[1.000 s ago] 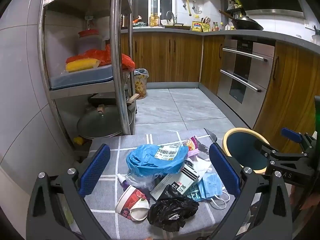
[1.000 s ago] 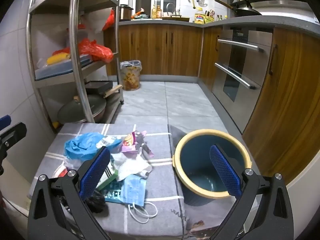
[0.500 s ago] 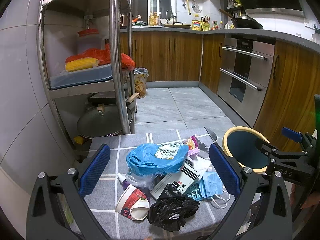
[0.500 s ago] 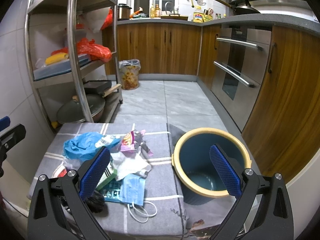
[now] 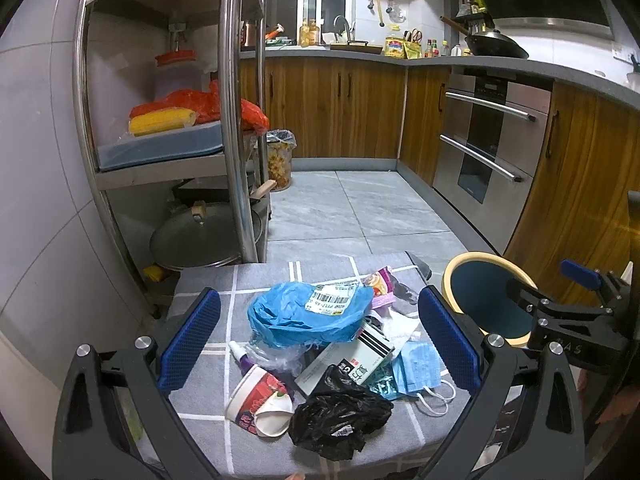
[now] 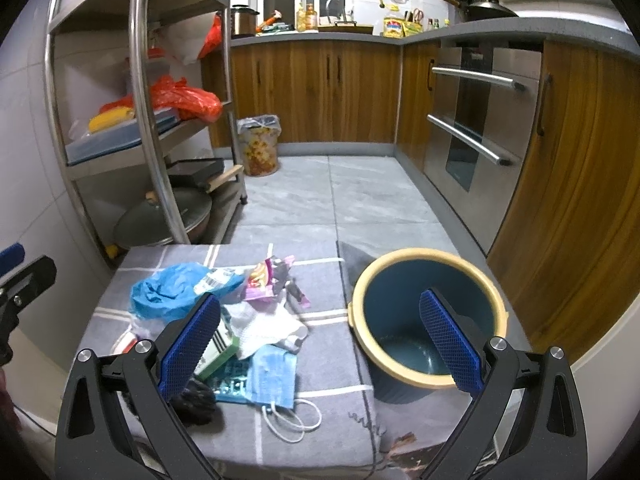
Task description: Collect trash
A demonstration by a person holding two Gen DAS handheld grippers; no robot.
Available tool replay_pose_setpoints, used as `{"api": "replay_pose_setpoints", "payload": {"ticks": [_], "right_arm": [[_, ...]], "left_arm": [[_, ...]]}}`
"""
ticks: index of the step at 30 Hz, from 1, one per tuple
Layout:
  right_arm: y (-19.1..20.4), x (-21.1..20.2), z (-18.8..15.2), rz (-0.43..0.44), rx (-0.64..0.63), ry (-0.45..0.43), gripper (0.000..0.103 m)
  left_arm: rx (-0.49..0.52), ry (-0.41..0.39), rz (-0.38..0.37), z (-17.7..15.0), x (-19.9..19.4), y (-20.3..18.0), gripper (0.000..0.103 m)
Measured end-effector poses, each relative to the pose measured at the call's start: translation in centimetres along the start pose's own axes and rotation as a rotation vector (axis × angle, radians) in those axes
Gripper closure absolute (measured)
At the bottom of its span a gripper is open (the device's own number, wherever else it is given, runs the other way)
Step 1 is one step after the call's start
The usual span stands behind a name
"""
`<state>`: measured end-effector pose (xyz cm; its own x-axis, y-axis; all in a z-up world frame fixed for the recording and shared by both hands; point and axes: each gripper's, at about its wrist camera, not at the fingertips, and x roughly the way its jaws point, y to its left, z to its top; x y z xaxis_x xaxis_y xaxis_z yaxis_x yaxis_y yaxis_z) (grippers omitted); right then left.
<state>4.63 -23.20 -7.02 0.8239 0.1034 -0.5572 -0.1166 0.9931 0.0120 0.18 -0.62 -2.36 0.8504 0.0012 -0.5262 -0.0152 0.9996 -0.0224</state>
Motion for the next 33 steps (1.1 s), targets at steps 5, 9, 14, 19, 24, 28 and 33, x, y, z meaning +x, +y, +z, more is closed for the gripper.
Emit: {"api": "replay_pose_setpoints", "payload": {"ticks": [5, 9, 14, 19, 24, 28, 33], "right_arm": [[0.6, 1.1, 0.5, 0.003, -0.004, 0.018, 0.004], [0.5, 2.5, 1.0, 0.001, 0.027, 0.048, 0.004], [0.8, 3.3, 1.6, -0.007, 0.033, 0.054, 0.004], [1.2, 4.1, 2.2, -0.024, 0.020, 0.051, 0.004], [1.3, 5.1, 2.6, -0.035, 0.018, 0.057, 0.004], [1.5, 5.8, 2.9, -0.036, 0.010, 0.060, 0.004], [1.8, 6.7, 3.1, -0.027, 0.010, 0.077, 0.004]], "left_arm": [[0.015, 0.010, -0.004, 1.1, 0.5, 0.2, 0.005], [0.056, 0.010, -0.003, 1.5, 1.2, 0.0, 0.005], [0.065, 0.012, 0.009, 1.9, 1.8, 0.6, 0.005], [0.062, 0.008, 0.029, 2.7, 2.3, 1.3, 0.005], [0.057, 0.018, 0.042, 2.9, 3.0, 2.0, 0.005], [0.051, 0.026, 0.052, 3.0, 3.7, 2.5, 0.005], [0.049, 0.030, 0.049, 3.3, 4.4, 3.0, 0.005]]}}
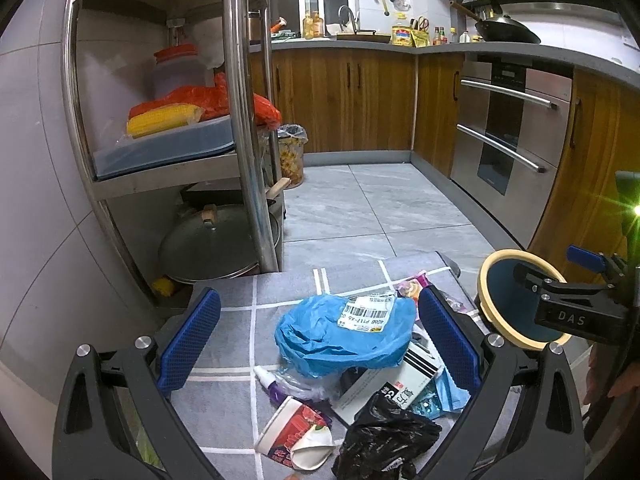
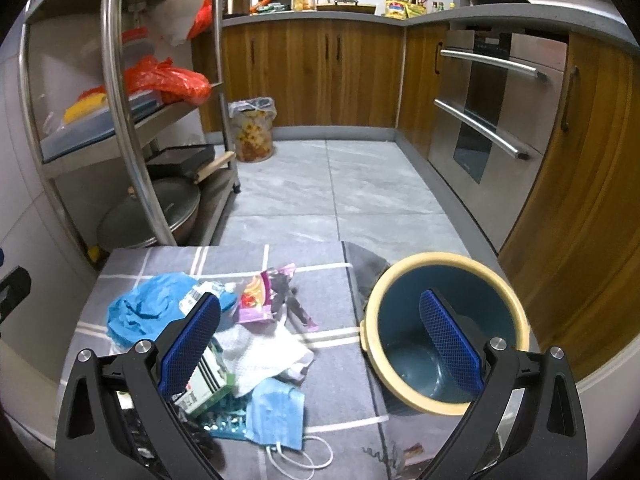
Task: Collect trash
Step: 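Grasp the pink snack wrapper with the right tool while the left tool grasps the blue plastic bag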
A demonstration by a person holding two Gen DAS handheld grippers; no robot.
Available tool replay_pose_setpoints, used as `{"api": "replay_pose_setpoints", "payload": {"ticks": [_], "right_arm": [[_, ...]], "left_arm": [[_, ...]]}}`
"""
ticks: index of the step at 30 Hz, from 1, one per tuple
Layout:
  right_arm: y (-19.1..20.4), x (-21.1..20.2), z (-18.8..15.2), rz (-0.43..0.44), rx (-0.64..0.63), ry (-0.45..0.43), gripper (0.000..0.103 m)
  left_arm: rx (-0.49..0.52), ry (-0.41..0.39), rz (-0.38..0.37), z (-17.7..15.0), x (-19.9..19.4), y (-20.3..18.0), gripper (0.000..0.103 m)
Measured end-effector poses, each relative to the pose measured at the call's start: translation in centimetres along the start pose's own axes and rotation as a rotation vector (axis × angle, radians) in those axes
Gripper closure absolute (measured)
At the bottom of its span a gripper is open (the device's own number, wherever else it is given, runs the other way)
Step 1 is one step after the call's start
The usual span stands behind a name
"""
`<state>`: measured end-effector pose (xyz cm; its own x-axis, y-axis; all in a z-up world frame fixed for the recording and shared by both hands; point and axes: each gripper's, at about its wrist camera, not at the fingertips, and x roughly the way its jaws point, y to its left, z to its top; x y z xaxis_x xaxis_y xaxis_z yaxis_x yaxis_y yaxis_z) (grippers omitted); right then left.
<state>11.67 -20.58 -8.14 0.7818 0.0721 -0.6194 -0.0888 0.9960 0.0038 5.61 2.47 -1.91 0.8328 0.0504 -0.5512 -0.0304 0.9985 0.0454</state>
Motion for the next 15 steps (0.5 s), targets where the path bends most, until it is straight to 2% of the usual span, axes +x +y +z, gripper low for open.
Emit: {"api": "replay_pose_setpoints", "payload": {"ticks": [3, 8, 11, 15], "right_arm": [[0.0, 0.7, 0.3, 0.006, 0.006, 0.014, 0.004], [-0.2, 2.1, 1.3, 0.068, 0.025, 0.038, 0.004], [0.2, 3.3, 2.9, 0.098, -0.012, 0.028, 0.004], [0.3, 5.5, 4.6, 0.136, -0.032, 0.029, 0.004]], "left_arm": [[0.004, -0.008, 0.001, 0.3, 0.2, 0.3, 0.005], [-0.013, -0.038, -0.014, 1.9, 0.4, 1.4, 0.005], [-0.055, -0.049, -0.050, 3.3, 1.3, 2.5, 0.005], [-0.074, 0.017, -0.085, 4.1, 4.0, 2.9, 0.006]]}}
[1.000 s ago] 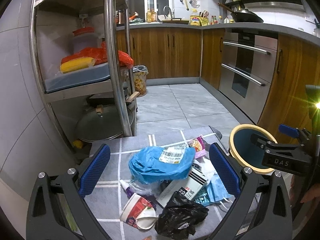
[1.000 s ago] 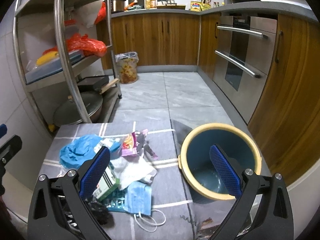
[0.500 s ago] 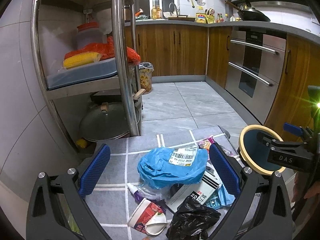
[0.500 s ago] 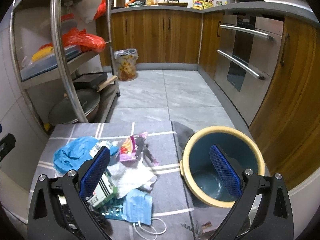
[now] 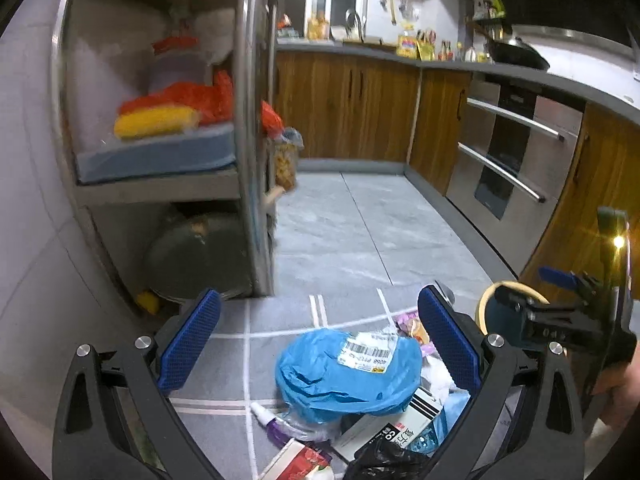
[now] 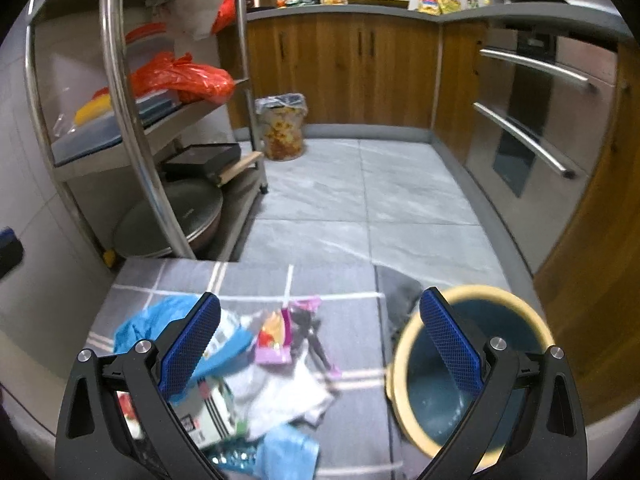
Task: Collect trash
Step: 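Grasp the pink snack wrapper with the right tool while the left tool grasps the blue plastic bag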
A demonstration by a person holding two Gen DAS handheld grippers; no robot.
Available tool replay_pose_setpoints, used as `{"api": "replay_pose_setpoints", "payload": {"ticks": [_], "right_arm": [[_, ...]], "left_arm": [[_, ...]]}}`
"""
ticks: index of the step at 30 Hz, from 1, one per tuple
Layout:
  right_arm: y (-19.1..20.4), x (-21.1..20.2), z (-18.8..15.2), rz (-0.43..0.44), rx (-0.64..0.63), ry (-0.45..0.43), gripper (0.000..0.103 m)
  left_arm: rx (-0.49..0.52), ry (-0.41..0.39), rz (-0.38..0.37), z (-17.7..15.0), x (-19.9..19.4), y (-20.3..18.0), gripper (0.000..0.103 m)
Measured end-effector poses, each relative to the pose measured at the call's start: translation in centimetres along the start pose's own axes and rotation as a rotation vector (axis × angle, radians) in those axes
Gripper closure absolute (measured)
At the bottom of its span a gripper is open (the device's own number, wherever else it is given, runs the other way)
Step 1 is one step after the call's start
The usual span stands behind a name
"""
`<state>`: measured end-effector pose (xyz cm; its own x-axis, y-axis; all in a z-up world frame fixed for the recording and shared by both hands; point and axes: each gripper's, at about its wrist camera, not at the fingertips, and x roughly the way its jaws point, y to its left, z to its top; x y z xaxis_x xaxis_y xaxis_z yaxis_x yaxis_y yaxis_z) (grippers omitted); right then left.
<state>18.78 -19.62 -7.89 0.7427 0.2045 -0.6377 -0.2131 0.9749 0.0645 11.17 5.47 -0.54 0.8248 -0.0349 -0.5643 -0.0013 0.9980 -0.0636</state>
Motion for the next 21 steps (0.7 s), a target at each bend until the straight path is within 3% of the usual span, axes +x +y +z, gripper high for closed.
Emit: {"api": "replay_pose_setpoints", "payload": {"ticks": [4, 9, 11, 14, 18, 21], "right_arm": [[-1.5, 3.7, 0.7, 0.076, 0.094, 0.091, 0.004], [-2.2, 8.1, 0.4, 0.094, 0.121, 0.175, 0.011], [-2.2, 9.6, 0.1, 0.108, 0.131, 0.210, 0.025], [-2.0, 11.1, -0.5, 0.136, 0.159, 0.266, 0.039], [-1.5, 12.2, -1.2, 0.174, 0.166, 0.323, 0.047], [-1.4, 12.6, -1.7, 0.163, 0.160, 0.354, 0.057]], "left_arm": [[0.006, 0.087, -0.054, -1.0, 3.1, -0.7, 0.006], [0.153, 0.176, -0.072, -3.3, 6.2, -4.3, 0.012], [0.185, 0.208, -0.077, -4.3, 7.3, -5.3, 0.016], [0.222, 0.266, -0.091, -5.9, 8.8, -6.2, 0.023], [0.252, 0.323, -0.119, -7.3, 10.0, -7.0, 0.029], [0.263, 0.366, -0.138, -8.1, 10.5, -7.2, 0.039]]}}
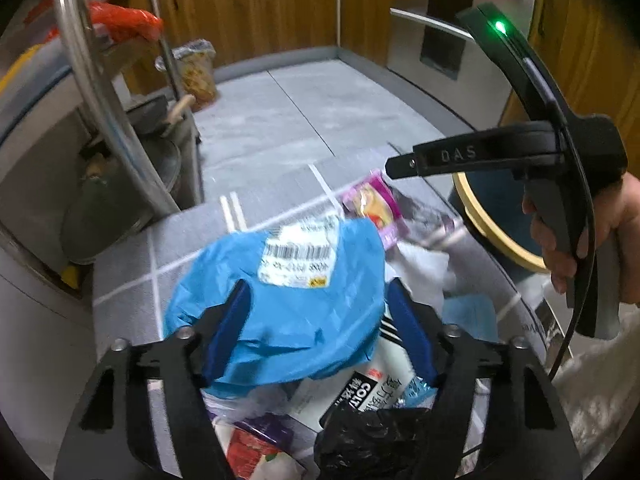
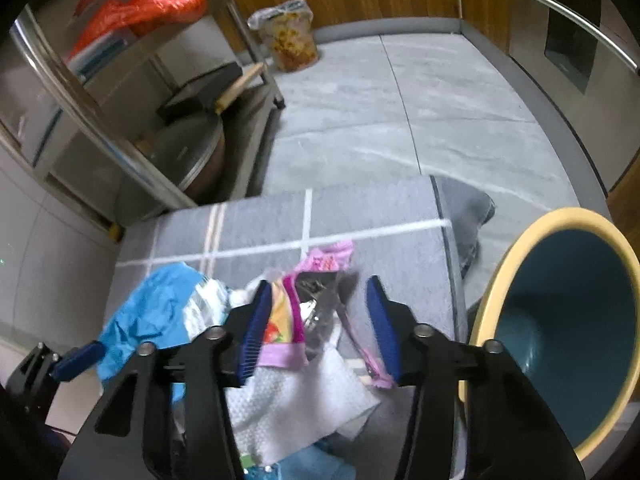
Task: Collect trash
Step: 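Grasp the pink snack wrapper with the right tool while the left tool grasps the blue plastic bag, then carry both held items over the yellow-rimmed bin and open both tools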
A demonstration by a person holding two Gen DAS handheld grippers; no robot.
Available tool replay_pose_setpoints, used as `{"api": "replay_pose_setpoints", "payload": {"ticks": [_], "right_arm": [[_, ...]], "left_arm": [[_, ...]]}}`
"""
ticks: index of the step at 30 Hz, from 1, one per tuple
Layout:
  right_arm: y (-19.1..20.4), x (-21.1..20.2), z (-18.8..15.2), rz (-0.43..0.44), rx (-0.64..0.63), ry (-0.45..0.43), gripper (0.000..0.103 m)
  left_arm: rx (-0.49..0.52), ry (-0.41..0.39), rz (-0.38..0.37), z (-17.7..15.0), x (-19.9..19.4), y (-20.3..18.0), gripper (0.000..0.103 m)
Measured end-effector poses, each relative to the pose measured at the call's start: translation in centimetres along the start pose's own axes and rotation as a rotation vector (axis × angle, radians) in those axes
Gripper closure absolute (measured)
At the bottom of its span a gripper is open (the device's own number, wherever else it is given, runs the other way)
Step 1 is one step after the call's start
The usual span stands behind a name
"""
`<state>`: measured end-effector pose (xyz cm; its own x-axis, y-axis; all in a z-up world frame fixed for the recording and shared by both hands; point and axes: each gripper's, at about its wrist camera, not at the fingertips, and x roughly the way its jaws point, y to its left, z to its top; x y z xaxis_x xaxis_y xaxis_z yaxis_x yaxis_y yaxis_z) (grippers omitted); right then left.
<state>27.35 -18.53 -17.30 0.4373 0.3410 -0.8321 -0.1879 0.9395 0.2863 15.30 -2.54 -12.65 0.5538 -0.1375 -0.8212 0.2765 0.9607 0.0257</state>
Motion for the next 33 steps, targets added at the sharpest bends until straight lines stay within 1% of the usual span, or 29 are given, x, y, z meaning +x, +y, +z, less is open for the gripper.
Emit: {"api": "replay_pose_setpoints", "payload": {"ticks": [3, 4, 6, 7, 8, 9, 11, 14, 18, 21, 22, 23, 24, 25, 26, 30, 33], "right_arm": [[-0.6, 0.5, -0.1, 0.053, 0.042, 0.026, 0.059], [-0.6, 0.5, -0.1, 0.058, 0.041, 0.029, 0.062], [-0.6, 0.5, -0.2, 0.055, 0.041, 0.034, 0.068], [-0.7, 0.5, -0.2, 0.056, 0.047, 0.037, 0.070], [-0.7, 0.3, -0.3, 0.061, 0.059, 0.039, 0.071], [-0.8, 0.2, -0.3, 0.064, 0.067, 0.037, 0.071], [-0.9, -0.5, -0.3, 0.075, 0.075, 0.029, 0.071], [-0.6, -0.8, -0.2, 0.041, 0.032, 0.048, 0.071], [-0.3, 0.8, -0.8, -0.028, -0.053, 0.149, 0.071], [-0.4, 2.2, -1.2, -0.072, -0.102, 0.185, 0.071], [-0.6, 2.5, -1.3, -0.070, -0.107, 0.193, 0.073], [-0.8, 2.8, -1.4, -0.060, -0.106, 0.200, 0.086], [-0.9, 2.8, -1.6, -0.053, -0.102, 0.205, 0.093], [-0.9, 2.6, -1.6, -0.046, -0.097, 0.201, 0.099], [-0.8, 2.2, -1.4, -0.036, -0.098, 0.184, 0.101], [-0.3, -0.4, -0.9, -0.008, -0.104, 0.108, 0.102], [-0.2, -2.8, -0.4, 0.033, -0.075, 0.053, 0.102]], "left_arm": [[0.021, 0.016, 0.004, -0.2, 0.5, -0.4, 0.047], [0.025, 0.021, 0.005, -0.3, 0.6, -0.5, 0.053], [0.033, 0.038, 0.008, -0.4, 1.0, -0.6, 0.059], [0.037, 0.042, 0.010, -0.5, 1.1, -0.7, 0.069], [0.042, 0.043, 0.017, -0.5, 1.1, -0.7, 0.076], [0.040, 0.041, 0.017, -0.5, 1.0, -0.6, 0.078], [0.029, 0.032, 0.011, -0.4, 0.8, -0.4, 0.081], [0.004, 0.030, 0.007, -0.2, 0.5, -0.1, 0.082], [-0.003, 0.035, 0.014, -0.1, 0.5, 0.2, 0.084], [-0.007, 0.024, 0.014, 0.1, 0.3, 0.3, 0.086], [-0.008, 0.022, 0.015, 0.1, 0.2, 0.3, 0.087], [-0.013, 0.020, 0.017, 0.1, 0.1, 0.4, 0.088], [-0.018, 0.017, 0.019, 0.1, 0.1, 0.5, 0.088], [-0.024, 0.012, 0.022, 0.2, -0.1, 0.6, 0.089], [-0.028, 0.007, 0.023, 0.2, -0.2, 0.7, 0.090], [-0.064, -0.039, 0.017, 0.9, -1.5, 1.3, 0.093], [-0.068, -0.076, 0.025, 1.4, -2.5, 1.5, 0.094]]}}
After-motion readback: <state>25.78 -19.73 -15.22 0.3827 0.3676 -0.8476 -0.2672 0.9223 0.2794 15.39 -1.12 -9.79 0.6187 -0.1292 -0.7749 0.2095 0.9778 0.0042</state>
